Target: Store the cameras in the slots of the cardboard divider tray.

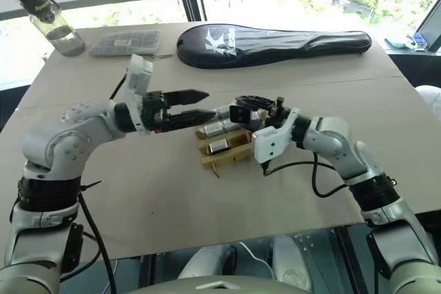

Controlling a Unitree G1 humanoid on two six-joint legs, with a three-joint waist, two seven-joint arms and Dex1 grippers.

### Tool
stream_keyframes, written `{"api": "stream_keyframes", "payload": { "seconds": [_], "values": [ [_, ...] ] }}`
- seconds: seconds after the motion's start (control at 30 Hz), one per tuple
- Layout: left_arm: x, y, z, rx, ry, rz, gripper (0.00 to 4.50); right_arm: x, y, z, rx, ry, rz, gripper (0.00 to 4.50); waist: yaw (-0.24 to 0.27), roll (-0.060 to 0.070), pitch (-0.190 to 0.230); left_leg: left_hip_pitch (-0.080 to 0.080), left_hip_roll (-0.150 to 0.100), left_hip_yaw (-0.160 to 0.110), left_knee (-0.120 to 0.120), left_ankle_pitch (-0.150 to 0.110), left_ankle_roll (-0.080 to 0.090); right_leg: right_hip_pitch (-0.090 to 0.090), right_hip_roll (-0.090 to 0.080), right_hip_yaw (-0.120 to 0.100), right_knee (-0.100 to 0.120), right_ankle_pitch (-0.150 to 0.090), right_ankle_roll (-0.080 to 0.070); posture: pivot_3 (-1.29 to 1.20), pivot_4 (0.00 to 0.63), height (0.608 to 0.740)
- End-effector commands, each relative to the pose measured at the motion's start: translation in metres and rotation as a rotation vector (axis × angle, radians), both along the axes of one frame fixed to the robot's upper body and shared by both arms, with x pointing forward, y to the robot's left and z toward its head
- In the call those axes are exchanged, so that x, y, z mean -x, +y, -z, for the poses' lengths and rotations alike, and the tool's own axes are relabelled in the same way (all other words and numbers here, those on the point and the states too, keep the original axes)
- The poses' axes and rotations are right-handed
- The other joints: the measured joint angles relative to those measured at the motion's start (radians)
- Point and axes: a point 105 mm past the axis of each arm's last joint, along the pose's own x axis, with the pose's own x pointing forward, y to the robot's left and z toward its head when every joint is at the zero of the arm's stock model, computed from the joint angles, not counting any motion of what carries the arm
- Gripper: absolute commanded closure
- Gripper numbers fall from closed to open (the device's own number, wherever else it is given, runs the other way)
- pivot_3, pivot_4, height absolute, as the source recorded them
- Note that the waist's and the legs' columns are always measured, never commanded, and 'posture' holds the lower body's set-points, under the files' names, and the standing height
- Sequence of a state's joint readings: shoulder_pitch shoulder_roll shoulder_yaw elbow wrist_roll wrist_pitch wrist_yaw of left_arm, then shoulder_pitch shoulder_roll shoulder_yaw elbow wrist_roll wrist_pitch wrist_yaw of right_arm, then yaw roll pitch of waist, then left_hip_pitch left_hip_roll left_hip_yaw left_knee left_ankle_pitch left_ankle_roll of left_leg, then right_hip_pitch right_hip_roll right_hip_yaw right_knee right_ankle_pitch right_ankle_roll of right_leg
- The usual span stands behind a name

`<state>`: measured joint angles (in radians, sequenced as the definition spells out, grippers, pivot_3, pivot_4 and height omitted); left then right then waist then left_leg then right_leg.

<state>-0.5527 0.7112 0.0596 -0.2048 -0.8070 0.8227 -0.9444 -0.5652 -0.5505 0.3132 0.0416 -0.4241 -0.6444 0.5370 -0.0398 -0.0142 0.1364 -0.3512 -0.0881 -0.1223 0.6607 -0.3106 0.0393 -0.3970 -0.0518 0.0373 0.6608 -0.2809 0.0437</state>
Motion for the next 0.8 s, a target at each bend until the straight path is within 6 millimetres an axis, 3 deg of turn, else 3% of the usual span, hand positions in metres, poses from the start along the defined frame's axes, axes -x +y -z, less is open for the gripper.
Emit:
{"api": "stream_keyframes", "payload": {
  "seconds": [0.03, 0.3, 0.4, 0.47, 0.5, 0.53, 0.6, 0.8],
  "values": [
    [0.008, -0.006, -0.008, 0.005, -0.02, 0.056, 0.73, 0.009, 0.019, -0.024, -0.046, -0.116, -0.077, 2.54, -0.001, 0.0, 0.0, -0.001, 0.0, 0.0, 0.0, 0.0, 0.0, 0.0, 0.0, 0.0, 0.0, 0.0, 0.0, 0.0, 0.15, 0.74],
    [0.01, -0.007, -0.003, -0.009, -0.007, 0.064, 0.73, 0.02, 0.041, -0.03, -0.078, -0.157, -0.167, 2.54, 0.0, 0.0, 0.0, -0.001, 0.0, -0.001, 0.003, 0.0, 0.0, 0.0, 0.0, -0.001, 0.001, 0.0, 0.0, 0.0, 0.15, 0.74],
    [0.009, -0.007, -0.006, 0.008, -0.01, 0.061, 1.59, 0.025, 0.045, -0.027, -0.08, -0.148, -0.196, 2.54, -0.001, 0.0, 0.0, -0.001, 0.0, -0.001, 0.003, 0.0, 0.0, 0.0, 0.0, -0.001, 0.001, 0.0, 0.0, 0.0, 0.15, 0.74],
    [0.009, -0.007, -0.007, 0.009, -0.01, 0.061, 2.43, 0.027, 0.045, -0.022, -0.076, -0.131, -0.208, 2.54, -0.001, 0.0, 0.0, -0.001, 0.0, -0.002, 0.003, 0.0, 0.0, 0.0, 0.0, -0.001, 0.001, 0.0, 0.0, 0.0, 0.15, 0.74],
    [0.01, -0.007, -0.007, 0.008, -0.009, 0.064, 3.15, 0.028, 0.045, -0.021, -0.076, -0.128, -0.213, 2.54, -0.001, 0.0, 0.0, -0.001, 0.0, -0.002, 0.003, 0.0, 0.0, 0.0, 0.0, -0.001, 0.001, 0.0, 0.0, 0.0, 0.15, 0.74],
    [0.011, -0.007, -0.007, 0.006, -0.008, 0.069, 3.38, 0.029, 0.045, -0.02, -0.076, -0.126, -0.215, 2.54, -0.001, 0.0, 0.0, -0.001, 0.0, -0.002, 0.003, 0.0, 0.0, 0.0, 0.0, -0.001, 0.001, 0.0, 0.0, 0.0, 0.15, 0.74],
    [0.013, -0.007, -0.007, 0.007, -0.006, 0.081, 3.65, 0.029, 0.044, -0.02, -0.074, -0.125, -0.219, 2.54, -0.002, 0.0, 0.0, -0.001, 0.0, -0.002, 0.003, 0.0, 0.0, 0.0, 0.0, -0.001, 0.001, 0.0, 0.0, 0.0, 0.15, 0.74],
    [0.012, -0.005, -0.014, 0.014, -0.027, 0.084, 3.67, 0.035, 0.042, -0.007, -0.054, -0.044, -0.252, 2.54, -0.002, 0.0, 0.0, -0.001, 0.0, -0.002, 0.003, 0.0, 0.0, 0.0, 0.0, -0.001, 0.001, 0.0, 0.0, 0.0, 0.15, 0.74]
  ]
}}
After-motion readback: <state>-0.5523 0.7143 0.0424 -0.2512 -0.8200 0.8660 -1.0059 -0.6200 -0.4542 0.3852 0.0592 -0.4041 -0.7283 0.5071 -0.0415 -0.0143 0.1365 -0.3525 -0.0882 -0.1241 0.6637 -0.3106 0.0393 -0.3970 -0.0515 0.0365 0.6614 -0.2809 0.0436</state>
